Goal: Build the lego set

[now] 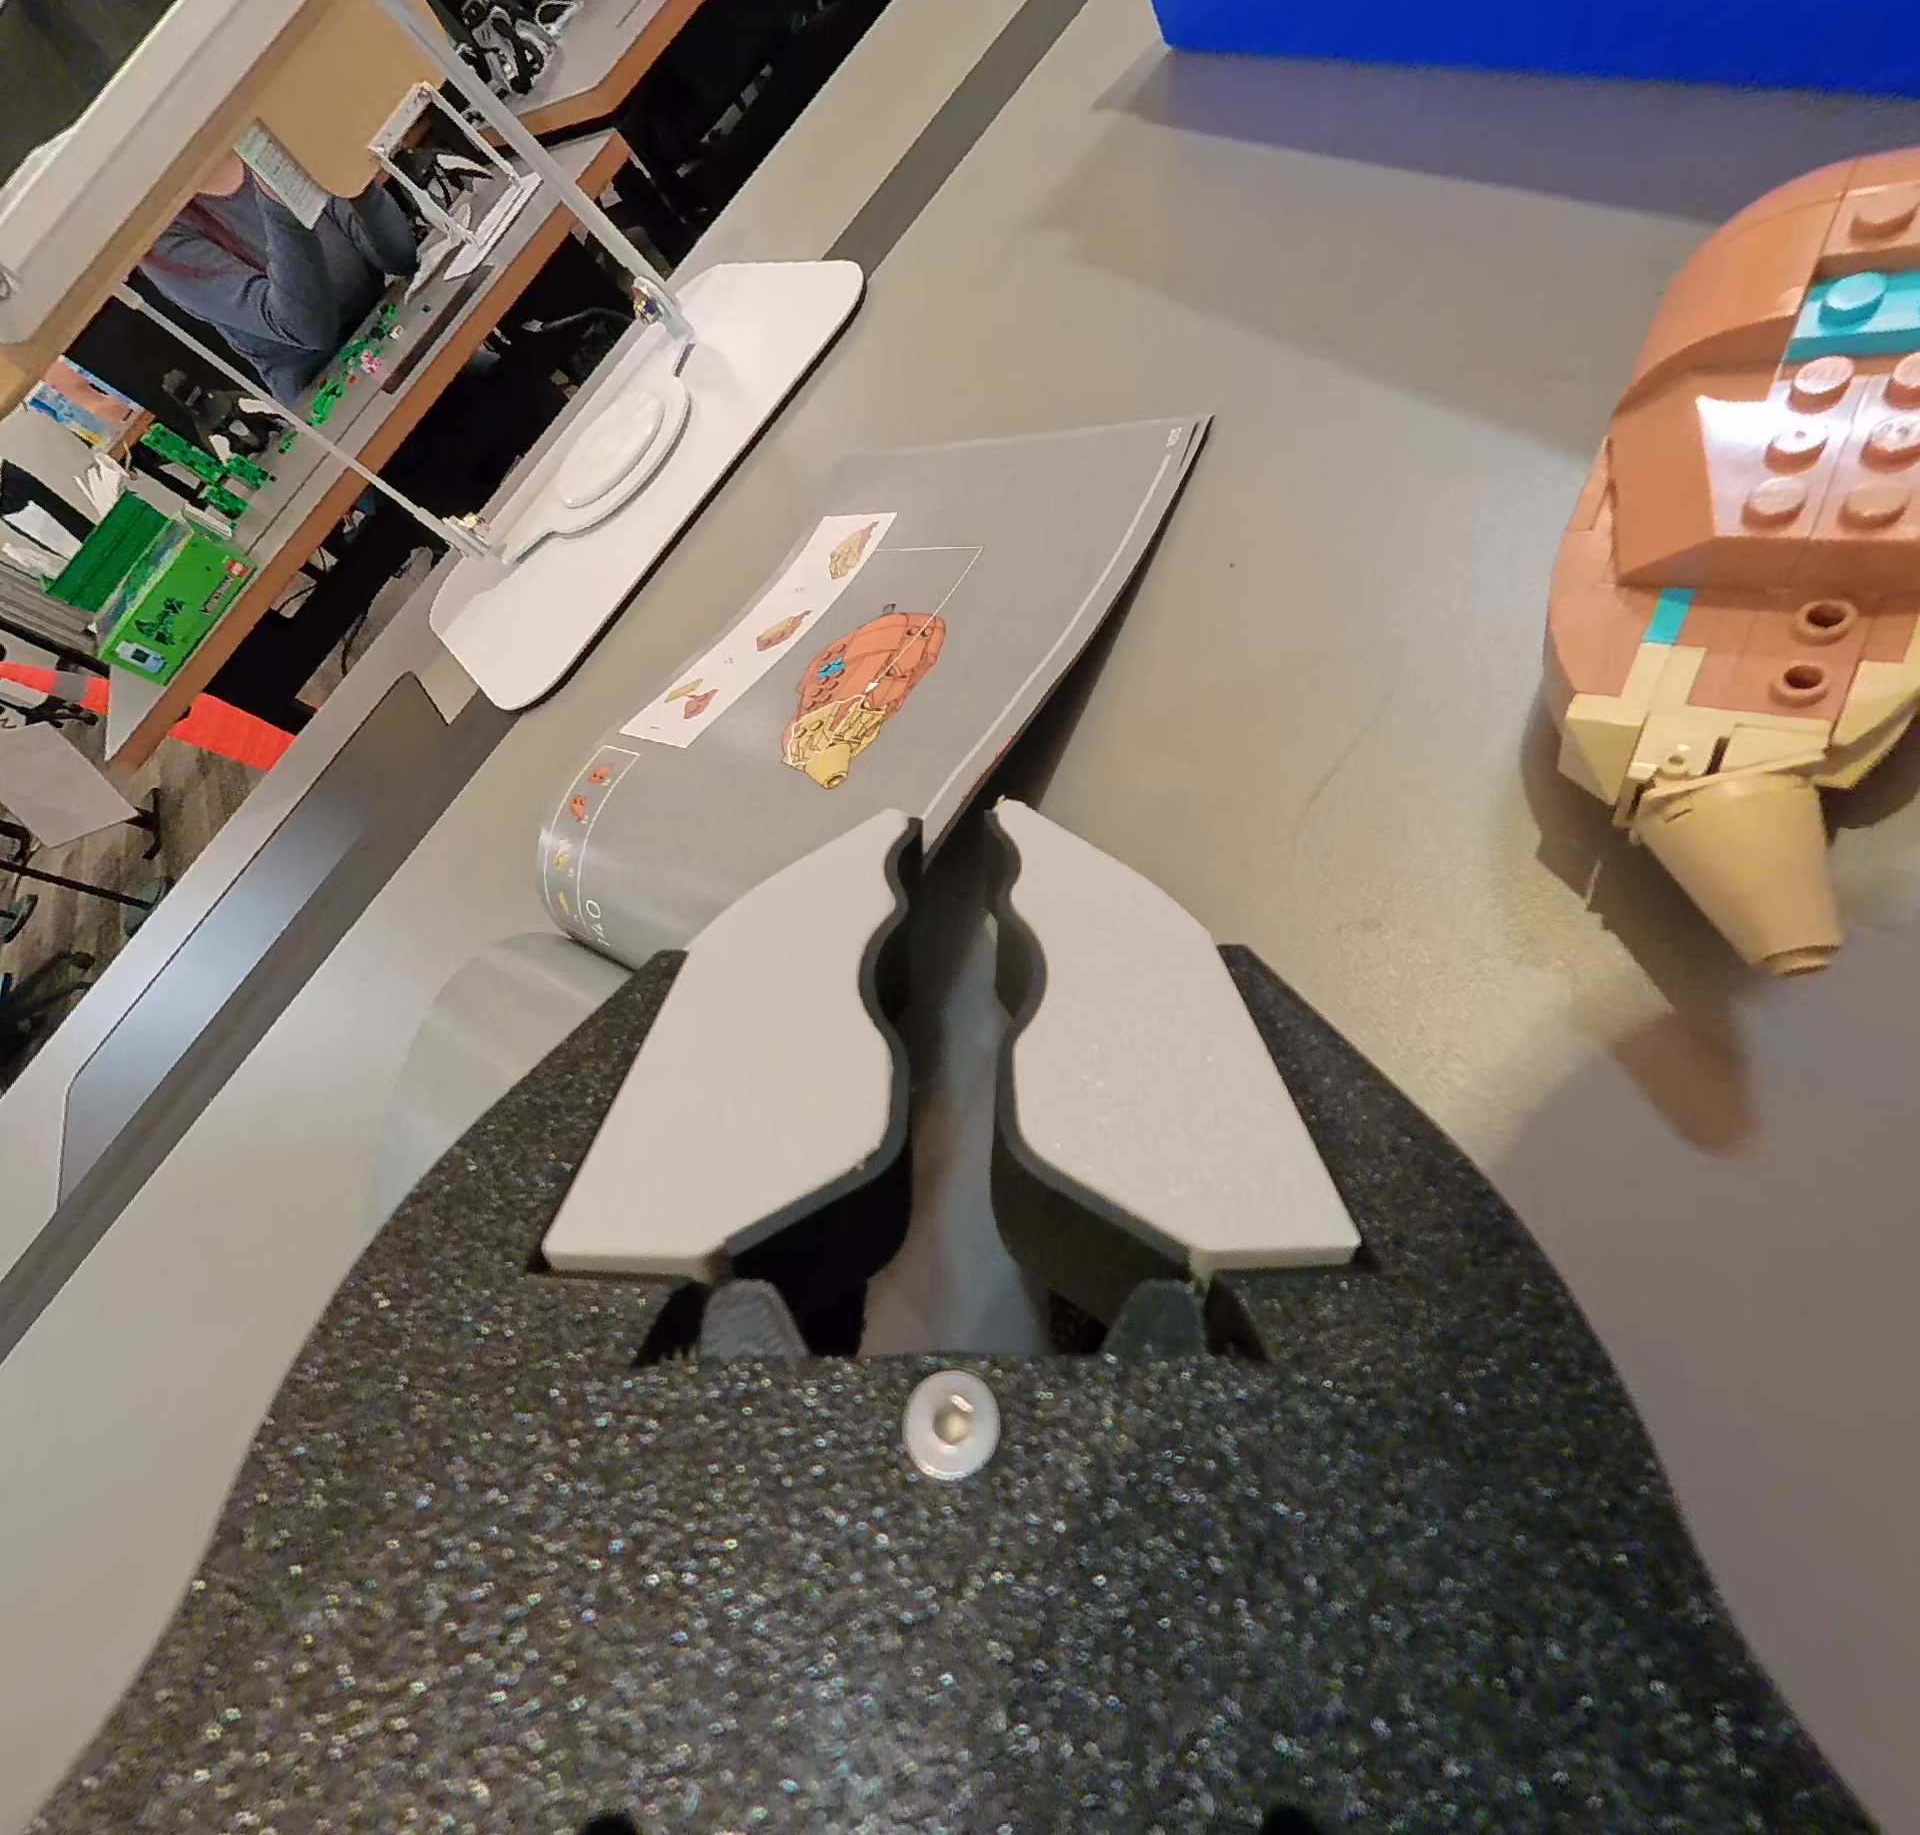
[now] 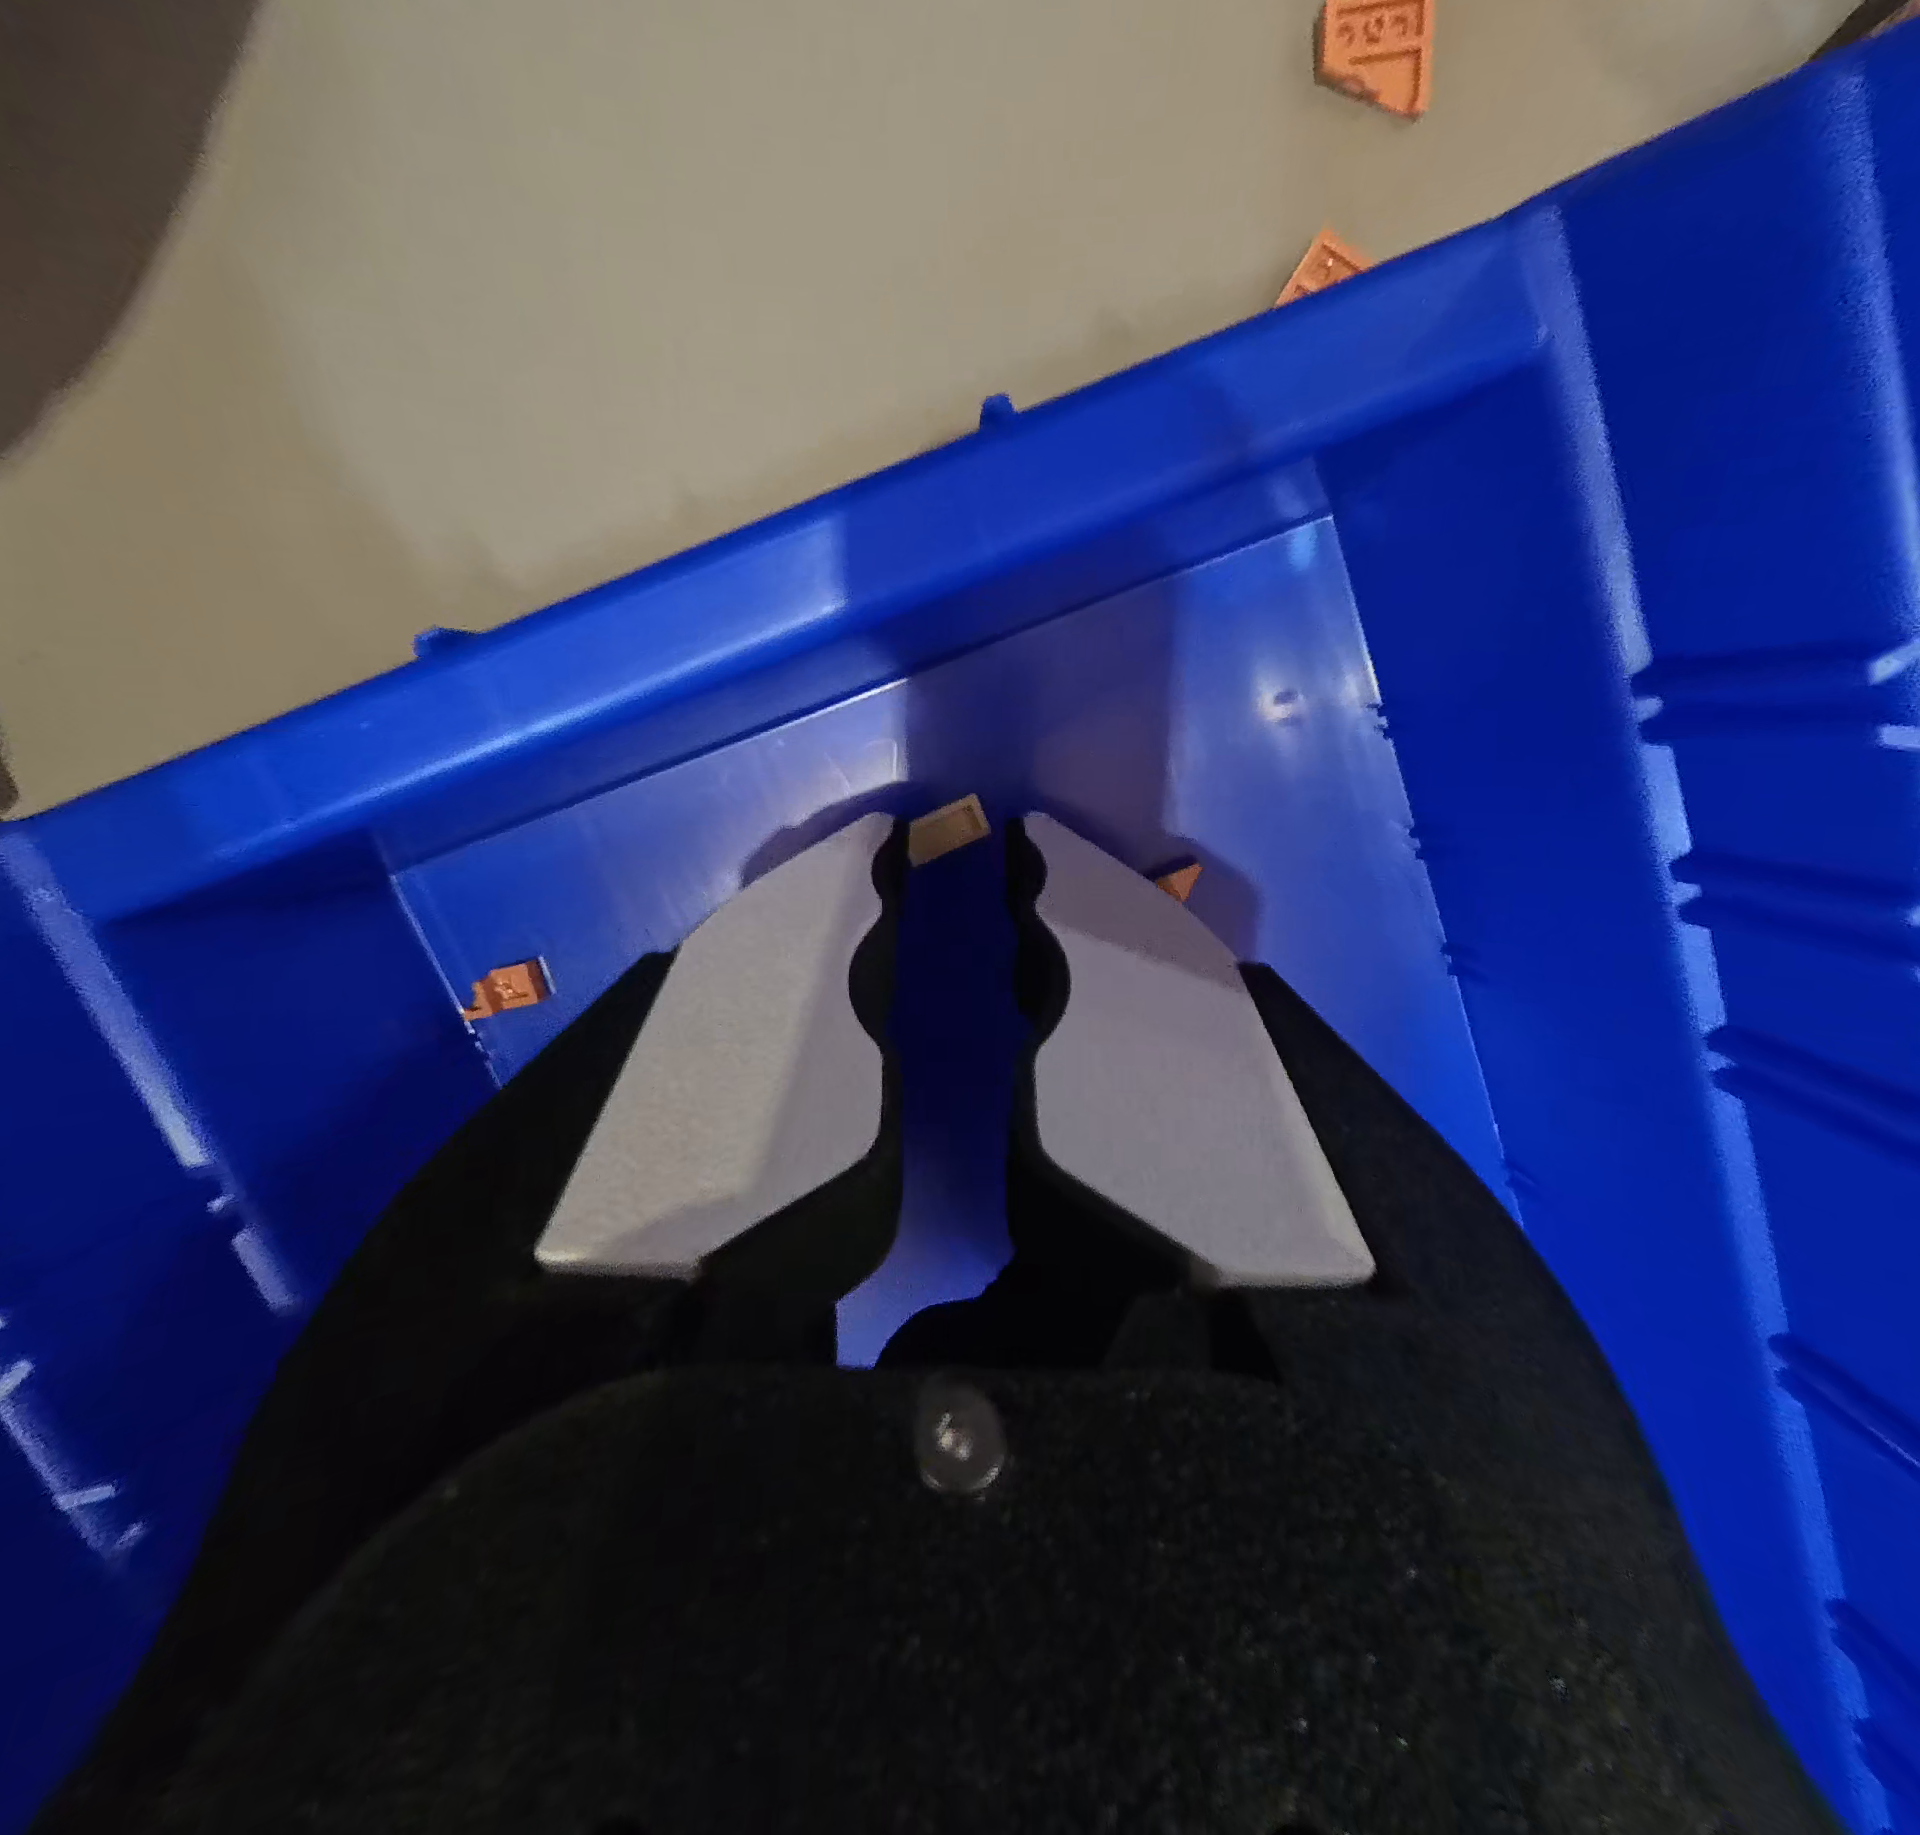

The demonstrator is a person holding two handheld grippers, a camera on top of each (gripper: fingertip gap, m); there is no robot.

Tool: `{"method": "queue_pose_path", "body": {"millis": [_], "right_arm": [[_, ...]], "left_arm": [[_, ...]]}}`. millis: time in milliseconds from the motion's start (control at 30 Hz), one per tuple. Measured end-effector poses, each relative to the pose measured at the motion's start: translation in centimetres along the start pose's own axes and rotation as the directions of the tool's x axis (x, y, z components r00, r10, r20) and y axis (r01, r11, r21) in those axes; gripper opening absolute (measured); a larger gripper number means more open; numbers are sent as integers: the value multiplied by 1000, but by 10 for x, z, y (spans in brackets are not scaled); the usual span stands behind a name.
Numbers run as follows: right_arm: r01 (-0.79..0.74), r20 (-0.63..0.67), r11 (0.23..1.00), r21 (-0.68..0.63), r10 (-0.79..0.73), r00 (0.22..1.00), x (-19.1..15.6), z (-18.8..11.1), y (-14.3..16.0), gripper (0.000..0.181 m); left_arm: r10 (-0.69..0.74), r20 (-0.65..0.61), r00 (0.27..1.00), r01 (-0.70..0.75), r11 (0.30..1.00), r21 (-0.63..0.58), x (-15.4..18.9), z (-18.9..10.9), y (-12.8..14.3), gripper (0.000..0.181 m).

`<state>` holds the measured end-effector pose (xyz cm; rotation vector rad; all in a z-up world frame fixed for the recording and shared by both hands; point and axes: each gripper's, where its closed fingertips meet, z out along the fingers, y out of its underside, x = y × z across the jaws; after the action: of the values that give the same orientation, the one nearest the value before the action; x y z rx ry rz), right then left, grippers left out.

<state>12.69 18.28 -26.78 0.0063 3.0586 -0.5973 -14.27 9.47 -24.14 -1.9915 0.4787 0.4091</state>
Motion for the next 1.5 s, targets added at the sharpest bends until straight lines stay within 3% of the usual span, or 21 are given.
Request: {"method": "queue_pose_path", "body": {"millis": [500,1133,1500], "right_arm": [[-53,0,998,30,53,999,1,-6,-4,19],[-63,9,998,-23,63,998,-1,2,1,17],[-205,-130,978,33,207,970,19,-36,-28,16]], "left_arm": [[-5,-1,1000,5,1000,8,0,-1,-1,11],[-17,2,1000,17,1000,12,-2,-3,0,11],[-38,-19,999,39,998,43,-3,-16,3,11]]}}
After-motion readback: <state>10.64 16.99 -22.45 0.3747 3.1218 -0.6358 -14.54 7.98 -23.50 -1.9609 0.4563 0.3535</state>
